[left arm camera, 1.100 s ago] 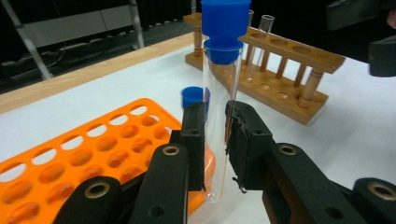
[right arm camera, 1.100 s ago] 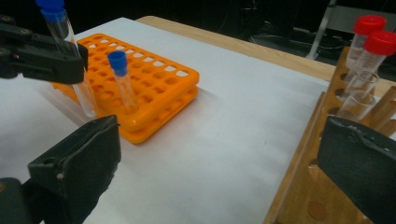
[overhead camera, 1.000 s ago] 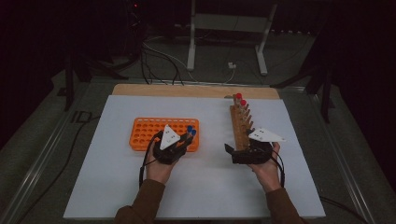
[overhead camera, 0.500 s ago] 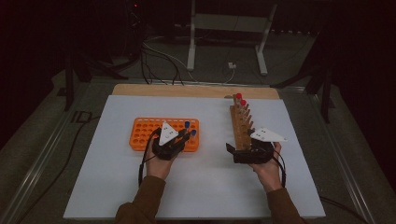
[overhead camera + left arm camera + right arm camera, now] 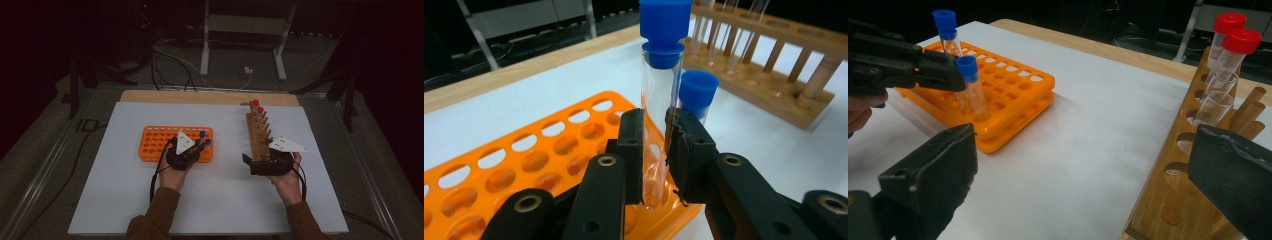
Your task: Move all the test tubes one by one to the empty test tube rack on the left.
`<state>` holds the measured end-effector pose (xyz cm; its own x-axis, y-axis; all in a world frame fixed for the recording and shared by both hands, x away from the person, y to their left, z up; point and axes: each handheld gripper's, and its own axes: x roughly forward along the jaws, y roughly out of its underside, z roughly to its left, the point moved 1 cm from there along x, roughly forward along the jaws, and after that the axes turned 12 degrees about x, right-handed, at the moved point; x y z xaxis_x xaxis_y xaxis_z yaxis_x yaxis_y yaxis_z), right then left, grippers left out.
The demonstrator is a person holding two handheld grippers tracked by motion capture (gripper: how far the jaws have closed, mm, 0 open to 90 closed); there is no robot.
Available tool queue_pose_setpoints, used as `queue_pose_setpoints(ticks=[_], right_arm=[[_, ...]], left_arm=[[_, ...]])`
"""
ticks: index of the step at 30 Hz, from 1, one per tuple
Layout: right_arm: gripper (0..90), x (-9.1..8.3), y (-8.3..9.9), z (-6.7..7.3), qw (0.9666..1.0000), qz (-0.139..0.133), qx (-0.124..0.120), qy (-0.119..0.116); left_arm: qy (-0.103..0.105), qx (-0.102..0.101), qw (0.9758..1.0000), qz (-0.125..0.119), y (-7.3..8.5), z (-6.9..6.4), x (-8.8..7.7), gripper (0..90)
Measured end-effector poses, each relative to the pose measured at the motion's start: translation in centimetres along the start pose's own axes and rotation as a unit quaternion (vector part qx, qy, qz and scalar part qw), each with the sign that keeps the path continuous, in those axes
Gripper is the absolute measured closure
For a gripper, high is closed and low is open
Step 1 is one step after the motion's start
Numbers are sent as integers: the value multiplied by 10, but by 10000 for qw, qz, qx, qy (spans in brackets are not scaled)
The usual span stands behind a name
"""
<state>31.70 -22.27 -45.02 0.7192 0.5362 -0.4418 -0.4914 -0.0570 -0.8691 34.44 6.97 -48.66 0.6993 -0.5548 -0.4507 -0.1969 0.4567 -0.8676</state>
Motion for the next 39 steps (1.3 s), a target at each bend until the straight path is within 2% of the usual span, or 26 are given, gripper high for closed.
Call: queue_pose_setpoints(ticks=[8,26,32,39], right_arm=[[3,1,0,0,10000,19,-15,-12],[3,2,1,2,10000,60,-33,-52],[4,2,1,2,10000,60,-43,-60],[4,2,1,2,10000,55,-34,-55]], left_arm=[[54,41,9997,233,9,-2,4,769],[104,84,9989,456,13,-4,9,766],[122,10,9989,444,13,-4,8,759],[153,-139,9988,441,13,-3,5,554]])
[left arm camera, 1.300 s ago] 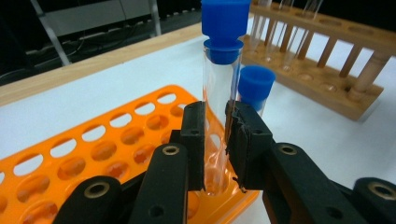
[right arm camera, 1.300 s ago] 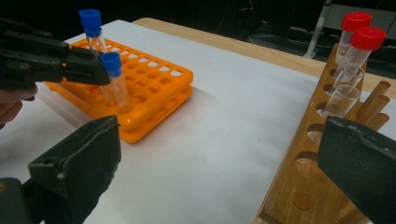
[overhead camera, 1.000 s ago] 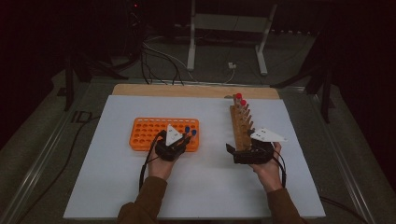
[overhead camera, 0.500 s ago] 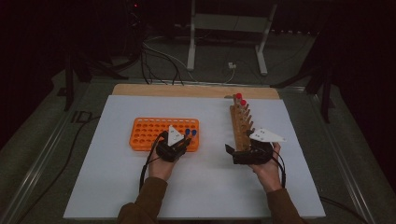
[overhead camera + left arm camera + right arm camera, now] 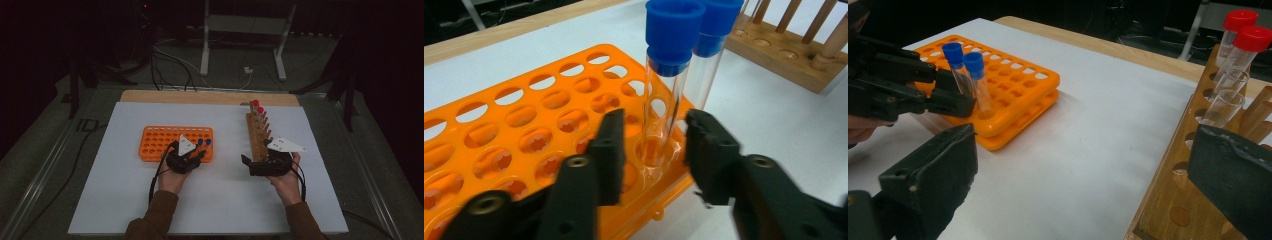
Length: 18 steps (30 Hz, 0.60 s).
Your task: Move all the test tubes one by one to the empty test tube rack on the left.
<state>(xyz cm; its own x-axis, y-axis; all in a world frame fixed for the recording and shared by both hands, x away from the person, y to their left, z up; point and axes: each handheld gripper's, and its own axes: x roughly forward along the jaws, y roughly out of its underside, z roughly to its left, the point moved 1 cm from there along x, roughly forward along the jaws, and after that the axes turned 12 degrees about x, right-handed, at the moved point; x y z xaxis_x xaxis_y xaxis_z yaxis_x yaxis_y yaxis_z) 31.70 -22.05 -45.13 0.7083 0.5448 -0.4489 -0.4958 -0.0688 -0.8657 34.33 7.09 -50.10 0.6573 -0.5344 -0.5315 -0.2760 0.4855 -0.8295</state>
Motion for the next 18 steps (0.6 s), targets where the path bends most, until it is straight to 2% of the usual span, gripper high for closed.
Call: queue_pose_setpoints(ticks=[10,18], right_arm=[[4,0,-2,-2,10000,-4,7,48],[10,-1,-12,-12,9998,-47,36,210]], left_arm=[[-42,-265,9992,-298,-4,4,-19,293],[-145,-379,9982,-450,0,8,-39,118]])
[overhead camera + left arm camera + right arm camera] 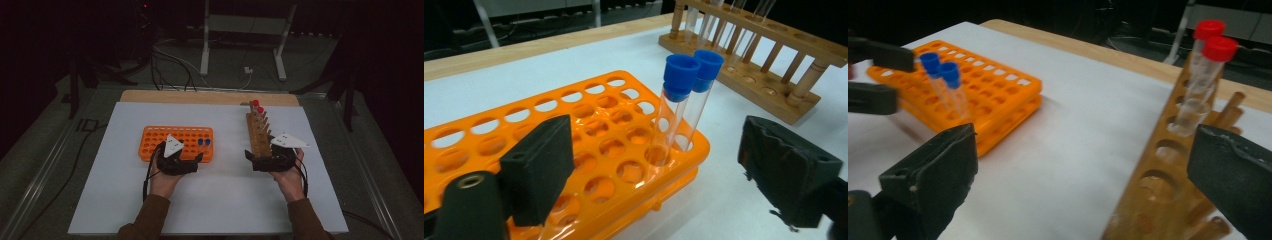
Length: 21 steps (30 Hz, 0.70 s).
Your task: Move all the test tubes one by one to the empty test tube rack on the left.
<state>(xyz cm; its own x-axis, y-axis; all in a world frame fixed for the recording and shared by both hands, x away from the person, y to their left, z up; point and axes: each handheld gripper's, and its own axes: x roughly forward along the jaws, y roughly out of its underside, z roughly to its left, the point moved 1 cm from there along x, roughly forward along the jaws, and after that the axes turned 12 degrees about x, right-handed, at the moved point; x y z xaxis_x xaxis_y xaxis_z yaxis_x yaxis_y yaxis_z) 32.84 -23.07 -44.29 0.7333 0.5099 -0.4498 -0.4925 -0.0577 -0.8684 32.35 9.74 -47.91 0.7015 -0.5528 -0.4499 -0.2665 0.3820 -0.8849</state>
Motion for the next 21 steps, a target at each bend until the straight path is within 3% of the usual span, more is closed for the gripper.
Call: queue_pose_setpoints(ticks=[5,14,21], right_arm=[[12,3,-11,-10,9999,-4,72,157],[88,13,-23,-21,9990,16,153,423],[265,26,-23,-34,9973,147,213,683]], left_arm=[[-5,-99,9999,-56,3,1,-10,15],[53,-74,10000,-33,6,3,-24,3],[49,-107,9999,-54,7,4,-30,3]])
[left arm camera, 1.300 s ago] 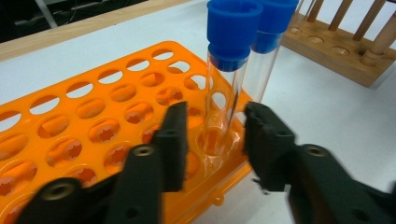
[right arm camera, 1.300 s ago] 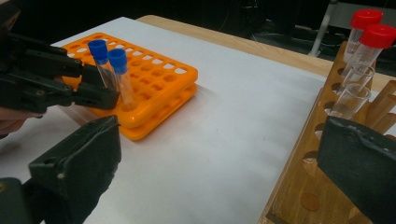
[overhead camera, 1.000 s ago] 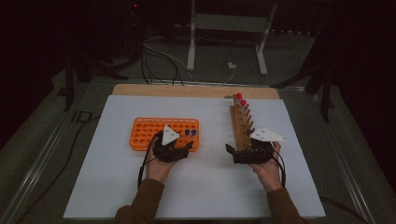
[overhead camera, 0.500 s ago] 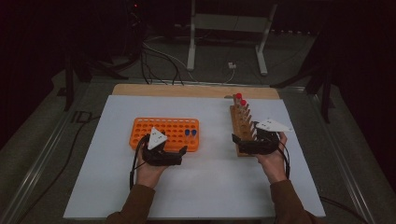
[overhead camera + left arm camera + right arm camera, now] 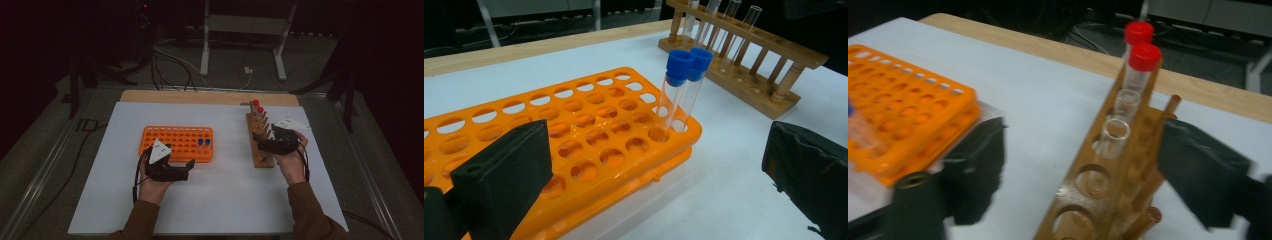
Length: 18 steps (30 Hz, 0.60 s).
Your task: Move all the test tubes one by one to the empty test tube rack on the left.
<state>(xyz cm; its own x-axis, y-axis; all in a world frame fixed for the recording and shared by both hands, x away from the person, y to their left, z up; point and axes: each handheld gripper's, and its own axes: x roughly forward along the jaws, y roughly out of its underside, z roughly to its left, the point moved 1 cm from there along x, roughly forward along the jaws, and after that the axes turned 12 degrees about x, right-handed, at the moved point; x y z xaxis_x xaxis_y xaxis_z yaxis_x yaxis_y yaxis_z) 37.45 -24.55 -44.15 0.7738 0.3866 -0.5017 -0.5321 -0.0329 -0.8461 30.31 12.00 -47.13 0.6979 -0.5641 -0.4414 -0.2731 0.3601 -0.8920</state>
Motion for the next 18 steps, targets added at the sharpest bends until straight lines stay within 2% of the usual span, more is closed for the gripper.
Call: queue_pose_setpoints(ticks=[7,10,18], right_arm=[[551,13,-1,-8,9998,43,24,195],[635,19,-1,-9,9995,62,-2,298],[737,31,2,-11,9987,170,-63,472]], left_arm=[[42,-15,10000,25,1,-1,1,3],[55,9,10000,67,1,-3,2,4],[72,9,10000,64,1,-3,3,4]])
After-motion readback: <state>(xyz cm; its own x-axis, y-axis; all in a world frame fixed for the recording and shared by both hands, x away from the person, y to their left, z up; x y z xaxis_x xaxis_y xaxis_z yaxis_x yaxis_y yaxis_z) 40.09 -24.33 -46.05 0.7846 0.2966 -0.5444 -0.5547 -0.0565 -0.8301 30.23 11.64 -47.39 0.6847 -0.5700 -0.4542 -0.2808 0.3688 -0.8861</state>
